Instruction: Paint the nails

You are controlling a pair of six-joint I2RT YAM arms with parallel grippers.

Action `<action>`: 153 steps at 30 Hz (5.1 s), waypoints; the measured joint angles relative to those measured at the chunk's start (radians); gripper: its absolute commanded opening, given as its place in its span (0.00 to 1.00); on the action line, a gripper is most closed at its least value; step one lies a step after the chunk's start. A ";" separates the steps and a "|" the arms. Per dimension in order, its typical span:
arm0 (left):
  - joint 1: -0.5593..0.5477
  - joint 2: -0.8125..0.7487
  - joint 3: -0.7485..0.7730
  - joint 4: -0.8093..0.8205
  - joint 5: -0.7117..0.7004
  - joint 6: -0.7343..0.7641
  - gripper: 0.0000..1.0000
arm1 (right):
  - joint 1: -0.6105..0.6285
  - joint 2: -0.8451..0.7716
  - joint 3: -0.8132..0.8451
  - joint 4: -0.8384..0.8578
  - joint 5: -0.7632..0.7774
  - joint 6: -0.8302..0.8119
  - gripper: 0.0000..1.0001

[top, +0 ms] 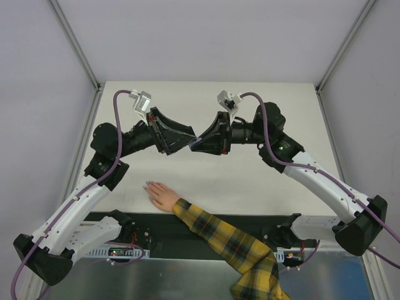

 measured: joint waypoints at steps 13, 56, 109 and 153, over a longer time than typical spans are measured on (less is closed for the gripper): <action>0.006 0.021 0.006 0.010 0.046 -0.014 0.25 | -0.007 0.009 -0.001 0.043 -0.001 0.024 0.00; -0.031 -0.022 0.081 -0.300 -0.333 0.142 0.00 | 0.488 0.100 0.141 -0.208 1.356 -0.451 0.00; 0.095 0.074 -0.005 0.043 0.200 -0.088 0.36 | -0.019 0.041 -0.073 0.091 -0.029 0.037 0.00; 0.020 -0.037 0.068 -0.203 -0.145 0.076 0.91 | 0.145 -0.038 0.055 -0.324 0.515 -0.414 0.00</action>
